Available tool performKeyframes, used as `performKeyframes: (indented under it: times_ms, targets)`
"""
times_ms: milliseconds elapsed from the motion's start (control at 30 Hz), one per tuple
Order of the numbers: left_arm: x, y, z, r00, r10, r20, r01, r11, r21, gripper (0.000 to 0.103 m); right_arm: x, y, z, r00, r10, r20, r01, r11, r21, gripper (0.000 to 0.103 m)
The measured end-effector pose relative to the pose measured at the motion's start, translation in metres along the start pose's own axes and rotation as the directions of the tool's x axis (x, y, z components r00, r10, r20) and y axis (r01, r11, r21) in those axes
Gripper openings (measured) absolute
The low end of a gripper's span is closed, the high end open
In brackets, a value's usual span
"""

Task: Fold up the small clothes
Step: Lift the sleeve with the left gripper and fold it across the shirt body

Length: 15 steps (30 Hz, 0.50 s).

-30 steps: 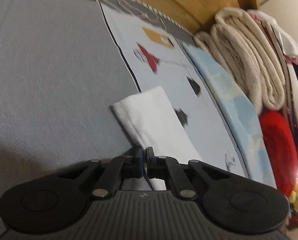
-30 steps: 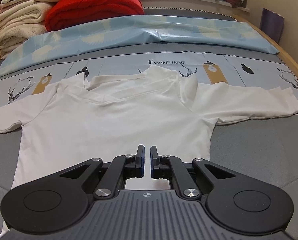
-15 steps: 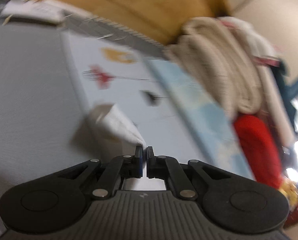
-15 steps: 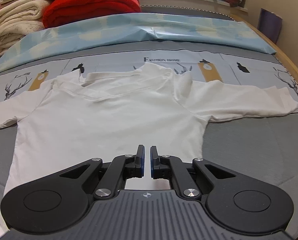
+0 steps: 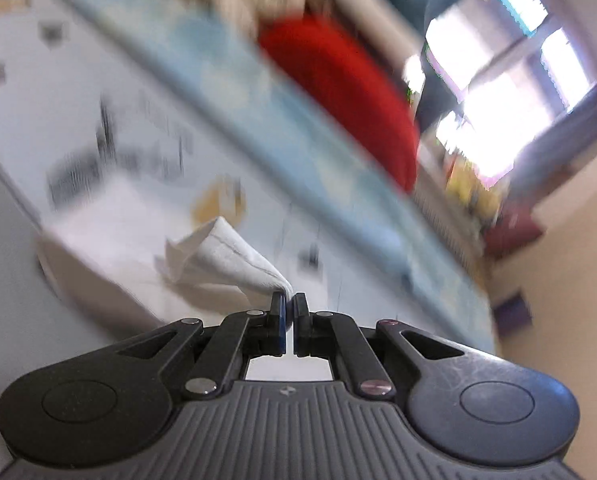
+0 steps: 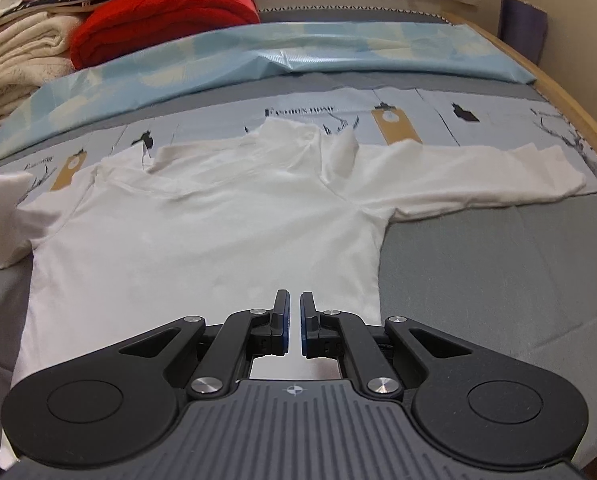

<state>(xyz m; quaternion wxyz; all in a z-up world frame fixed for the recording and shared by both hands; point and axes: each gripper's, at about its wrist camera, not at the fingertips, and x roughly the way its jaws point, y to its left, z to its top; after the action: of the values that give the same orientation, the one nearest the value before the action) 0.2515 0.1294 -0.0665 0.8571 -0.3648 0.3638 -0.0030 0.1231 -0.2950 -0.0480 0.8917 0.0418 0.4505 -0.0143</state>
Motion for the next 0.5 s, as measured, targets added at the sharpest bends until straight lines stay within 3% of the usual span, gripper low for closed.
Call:
performKeyframes:
  times_ms: [67,133,267,333,367,433,467,500]
  targets:
    - [0.020,-0.011,-0.009,0.998,0.002,-0.060,-0.003,1.000,-0.020,0.002,0.000,-0.002,-0.005,1.000,-0.004,-0.012,0.004,1.000,-0.008,0.005]
    - [0.032,-0.032,-0.019,0.998,-0.003,-0.061,0.002,1.000,-0.016,0.002,-0.002,-0.005,-0.008,1.000,-0.005,-0.017,0.005,1.000,-0.015,0.005]
    - [0.039,-0.081,-0.031,0.990,-0.141,-0.016,0.141,0.990,0.018,0.002,-0.003,-0.017,-0.008,1.000,-0.027,-0.014,0.027,1.000,0.014,0.005]
    - [0.047,-0.113,-0.048,0.967,-0.247,-0.060,0.251,0.966,0.067,0.003,-0.001,-0.023,-0.008,0.999,-0.036,-0.022,0.037,0.998,0.041,0.005]
    - [0.053,-0.125,-0.055,0.950,-0.286,-0.122,0.296,0.952,0.076,0.004,0.000,-0.025,-0.008,0.999,-0.038,-0.027,0.039,0.998,0.049,0.005]
    - [0.072,-0.141,-0.067,0.893,-0.327,-0.310,0.363,0.930,0.062,0.021,0.004,-0.025,-0.008,0.999,-0.038,-0.033,0.040,0.998,0.052,0.005]
    - [0.077,-0.141,-0.070,0.880,-0.324,-0.346,0.365,0.929,0.057,0.021,0.005,-0.024,-0.008,0.999,-0.037,-0.031,0.039,0.998,0.051,0.005]
    - [0.076,-0.137,-0.068,0.908,-0.270,-0.320,0.310,0.947,0.081,0.021,0.007,-0.023,-0.008,0.999,-0.036,-0.026,0.037,0.998,0.053,0.005]
